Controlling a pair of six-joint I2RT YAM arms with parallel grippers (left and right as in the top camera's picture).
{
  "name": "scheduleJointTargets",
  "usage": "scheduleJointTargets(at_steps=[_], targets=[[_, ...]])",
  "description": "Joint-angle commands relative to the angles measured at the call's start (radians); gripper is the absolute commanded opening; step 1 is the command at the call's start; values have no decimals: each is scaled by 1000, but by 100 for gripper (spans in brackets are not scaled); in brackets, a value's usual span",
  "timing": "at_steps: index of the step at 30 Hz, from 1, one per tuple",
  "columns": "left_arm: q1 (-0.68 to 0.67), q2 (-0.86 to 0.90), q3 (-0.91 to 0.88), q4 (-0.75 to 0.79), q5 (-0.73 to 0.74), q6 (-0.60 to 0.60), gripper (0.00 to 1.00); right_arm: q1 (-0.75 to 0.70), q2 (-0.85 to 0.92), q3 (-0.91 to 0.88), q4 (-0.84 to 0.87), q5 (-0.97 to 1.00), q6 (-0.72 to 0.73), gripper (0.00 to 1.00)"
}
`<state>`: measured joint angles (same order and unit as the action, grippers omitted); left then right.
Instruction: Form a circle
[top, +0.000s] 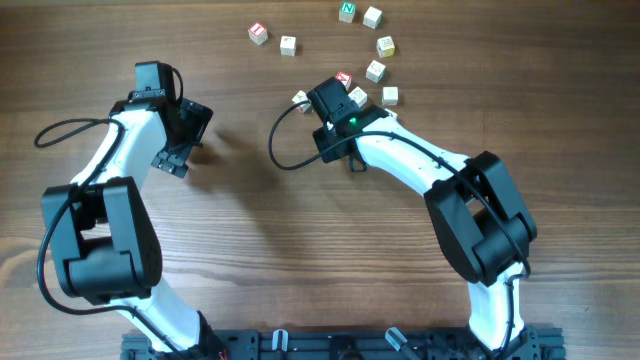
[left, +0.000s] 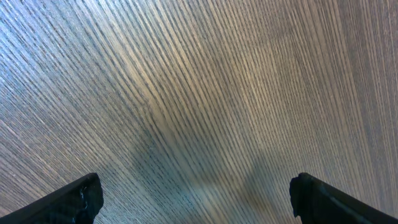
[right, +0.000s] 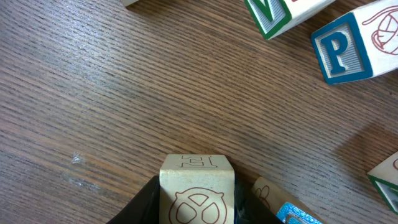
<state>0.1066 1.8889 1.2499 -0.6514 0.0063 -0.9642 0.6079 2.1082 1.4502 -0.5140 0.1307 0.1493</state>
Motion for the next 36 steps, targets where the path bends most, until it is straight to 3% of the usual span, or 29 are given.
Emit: scheduleJointTargets(at_steps=[1,9,15,22,30,33,36], targets=[[1,13,3,0,4,-10,100,9,9,-3,-13,-56,-74,32],[1,13,3,0,4,-10,100,10,8,-3,-11,-80,-143,27],[1,13,3,0,4,-10,100,12,6,-2,-11,-77,18,28],[1,13,3,0,4,-10,100,24,-39,-1,-14,-62,19,44],[1,13,3,0,4,-10,100,24,-91,43,-14,11,-11,73],[1,13,3,0,4,-10,100,24,-92,62,-10,-32,-180,73],[1,13,3,0,4,-10,100,11,-78,62,-24,-125,-245,55]])
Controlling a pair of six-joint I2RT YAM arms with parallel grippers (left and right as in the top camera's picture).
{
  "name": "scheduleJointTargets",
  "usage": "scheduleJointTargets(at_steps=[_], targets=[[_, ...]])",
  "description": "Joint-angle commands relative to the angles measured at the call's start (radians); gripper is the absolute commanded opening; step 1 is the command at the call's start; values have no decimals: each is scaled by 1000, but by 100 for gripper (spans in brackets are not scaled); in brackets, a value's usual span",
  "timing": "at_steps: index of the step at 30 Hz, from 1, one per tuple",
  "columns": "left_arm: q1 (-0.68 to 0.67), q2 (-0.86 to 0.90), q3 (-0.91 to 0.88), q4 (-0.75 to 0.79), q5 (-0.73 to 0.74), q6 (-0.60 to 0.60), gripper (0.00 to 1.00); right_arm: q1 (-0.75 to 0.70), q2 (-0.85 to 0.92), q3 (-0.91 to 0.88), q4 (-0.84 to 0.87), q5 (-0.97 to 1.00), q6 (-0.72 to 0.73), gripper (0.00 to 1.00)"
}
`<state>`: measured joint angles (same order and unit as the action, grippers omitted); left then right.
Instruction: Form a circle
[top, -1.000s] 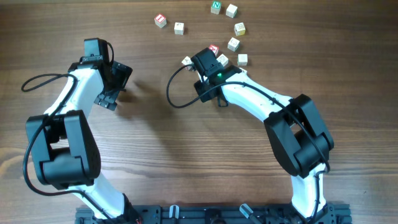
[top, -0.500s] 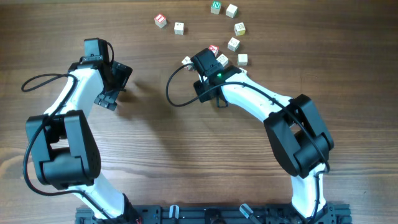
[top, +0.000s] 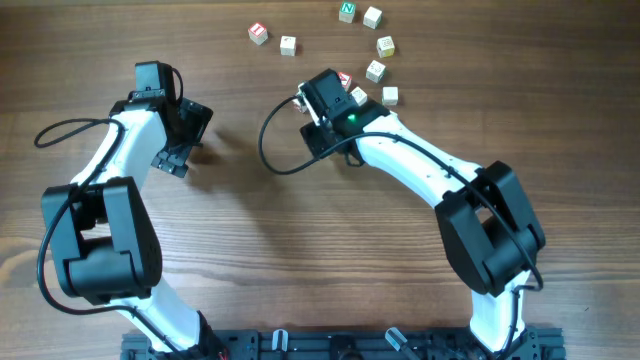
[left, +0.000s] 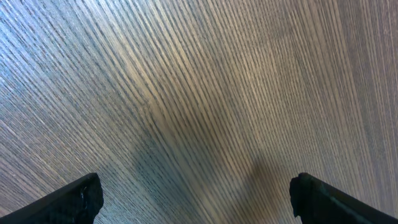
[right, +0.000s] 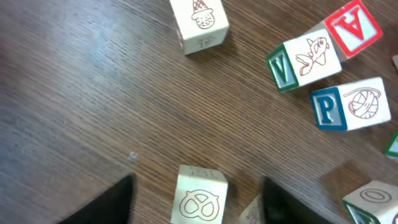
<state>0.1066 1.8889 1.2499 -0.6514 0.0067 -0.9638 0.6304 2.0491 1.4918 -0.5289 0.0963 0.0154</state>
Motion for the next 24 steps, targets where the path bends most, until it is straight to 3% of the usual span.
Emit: scheduleJointTargets(at_steps=[1,11,12,14,16,24], targets=[[1,13,3,0,4,-10,100,-17,-11,20,-11,-151,-153,54],[1,13,3,0,4,-10,100,-21,50,20,39,-113,-324,53],[1,13,3,0,4,-10,100,-21,55,20,39,-112,-332,50],[1,13,3,0,4,-10,100,-19,61,20,46,-113,-354,32],[1,13,3,0,4,-10,100,-17,63,20,57,-117,-355,23],[1,13,3,0,4,-10,100,27,123,20,105,-114,-330,14]])
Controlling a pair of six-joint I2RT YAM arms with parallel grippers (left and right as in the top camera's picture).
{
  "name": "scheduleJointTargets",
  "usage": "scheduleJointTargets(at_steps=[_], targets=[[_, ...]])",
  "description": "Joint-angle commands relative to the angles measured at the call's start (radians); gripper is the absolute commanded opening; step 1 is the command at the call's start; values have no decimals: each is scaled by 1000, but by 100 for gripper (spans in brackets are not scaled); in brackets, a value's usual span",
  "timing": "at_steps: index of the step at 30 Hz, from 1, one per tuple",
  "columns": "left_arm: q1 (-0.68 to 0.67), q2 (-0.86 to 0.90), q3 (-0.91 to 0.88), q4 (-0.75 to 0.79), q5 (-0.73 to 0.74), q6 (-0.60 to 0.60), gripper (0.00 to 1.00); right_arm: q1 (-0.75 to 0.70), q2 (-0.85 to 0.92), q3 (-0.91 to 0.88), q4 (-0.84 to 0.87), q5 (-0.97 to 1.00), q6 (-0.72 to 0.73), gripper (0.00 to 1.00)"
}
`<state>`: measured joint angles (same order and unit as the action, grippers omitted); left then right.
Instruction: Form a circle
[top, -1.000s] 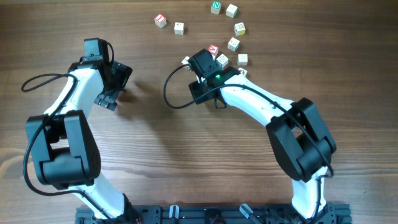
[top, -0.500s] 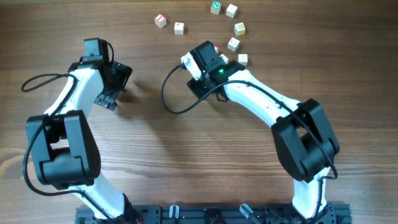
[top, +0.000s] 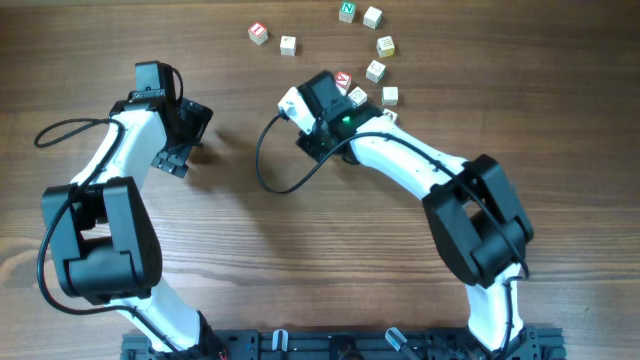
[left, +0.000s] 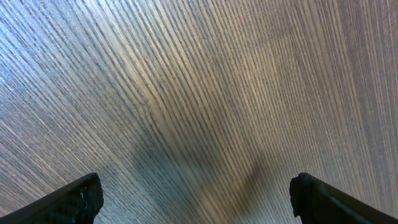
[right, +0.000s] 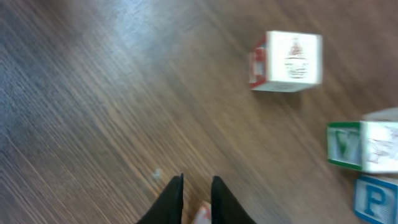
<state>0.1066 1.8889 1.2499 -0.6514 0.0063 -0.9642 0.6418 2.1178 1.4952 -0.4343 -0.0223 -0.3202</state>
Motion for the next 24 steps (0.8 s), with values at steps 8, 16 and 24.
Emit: scheduleJointTargets(at_steps=[8,16,24], targets=[[1,13,3,0,4,-10,100,15,61,17,23,113,37,10],[1,13,3,0,4,-10,100,16,61,17,-47,119,35,8],[1,13,3,0,4,-10,100,64,-51,115,-89,105,186,4]])
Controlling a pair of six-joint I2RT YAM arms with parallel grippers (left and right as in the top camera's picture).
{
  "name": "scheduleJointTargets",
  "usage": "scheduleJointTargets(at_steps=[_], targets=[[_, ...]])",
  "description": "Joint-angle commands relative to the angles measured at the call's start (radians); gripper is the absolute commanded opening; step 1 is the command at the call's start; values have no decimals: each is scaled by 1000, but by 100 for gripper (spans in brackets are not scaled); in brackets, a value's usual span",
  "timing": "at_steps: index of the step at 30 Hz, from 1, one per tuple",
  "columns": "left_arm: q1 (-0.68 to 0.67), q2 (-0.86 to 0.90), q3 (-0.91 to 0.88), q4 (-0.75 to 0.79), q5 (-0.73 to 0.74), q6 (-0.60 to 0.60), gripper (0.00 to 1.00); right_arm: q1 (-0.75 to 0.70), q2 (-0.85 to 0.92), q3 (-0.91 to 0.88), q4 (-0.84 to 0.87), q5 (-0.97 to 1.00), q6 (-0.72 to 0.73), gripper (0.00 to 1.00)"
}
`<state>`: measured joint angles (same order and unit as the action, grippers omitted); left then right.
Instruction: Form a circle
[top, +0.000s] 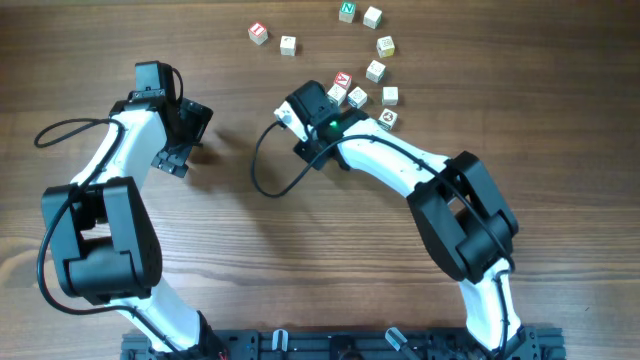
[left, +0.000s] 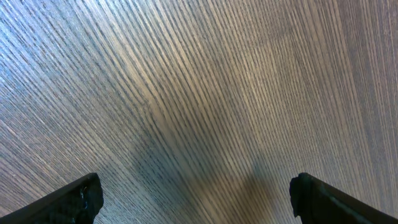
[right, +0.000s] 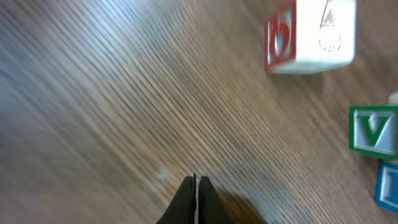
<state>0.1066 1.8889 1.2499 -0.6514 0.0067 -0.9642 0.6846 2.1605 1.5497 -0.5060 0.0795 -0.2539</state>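
Note:
Several small lettered wooden blocks lie in a loose arc at the back, from a red one (top: 258, 32) round to a green one (top: 347, 11) and down to a cluster (top: 357, 97). My right gripper (top: 298, 110) (right: 196, 186) is shut and empty, low over the wood left of the cluster. One pale block (top: 285, 112) sits right at its left tip and is out of the wrist view. Ahead of the fingers are a red-faced block (right: 311, 34) and a green V block (right: 373, 127). My left gripper (top: 180, 140) (left: 196, 199) hangs open over bare wood.
The wooden table (top: 250, 230) is bare in front and to the left. A black cable (top: 262, 165) loops from the right wrist. A blue-faced block (right: 388, 183) shows at the right edge of the right wrist view.
The right gripper's fingers had a narrow gap and are now fully shut. The gripper and the pale block at its tip sit slightly further left and nearer the front. The left arm is unchanged.
The right gripper was first shut on a pale pretzel-marked block on the table. Then it stood open with that block free between its fingers. Then its fingers were nearly together, and now they are shut beside the block. The left gripper stayed open in place.

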Motion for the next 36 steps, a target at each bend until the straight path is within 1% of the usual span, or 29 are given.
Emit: scheduleJointTargets(at_steps=[1,5,7,9,12,13,15,17,22,29,33,36], targets=[[1,13,3,0,4,-10,100,14,-134,68,-34,43,211,4],[1,13,3,0,4,-10,100,-60,-193,68,-144,214,491,4],[1,13,3,0,4,-10,100,-129,-187,56,-175,205,574,4],[1,13,3,0,4,-10,100,-186,-178,24,-118,160,559,5],[1,13,3,0,4,-10,100,-274,-123,-21,-13,-51,448,4],[1,13,3,0,4,-10,100,-285,-101,-21,5,-102,402,5],[1,13,3,0,4,-10,100,-286,-79,-21,17,-119,347,5],[1,13,3,0,4,-10,100,-269,-75,-21,18,-196,273,4],[1,13,3,0,4,-10,100,-224,-57,-21,-21,-189,256,4],[1,13,3,0,4,-10,100,-223,-37,-21,-50,-185,254,4],[1,13,3,0,4,-10,100,-223,-36,-21,-81,-103,253,4],[1,13,3,0,4,-10,100,-223,-36,-21,-83,-101,252,4]])
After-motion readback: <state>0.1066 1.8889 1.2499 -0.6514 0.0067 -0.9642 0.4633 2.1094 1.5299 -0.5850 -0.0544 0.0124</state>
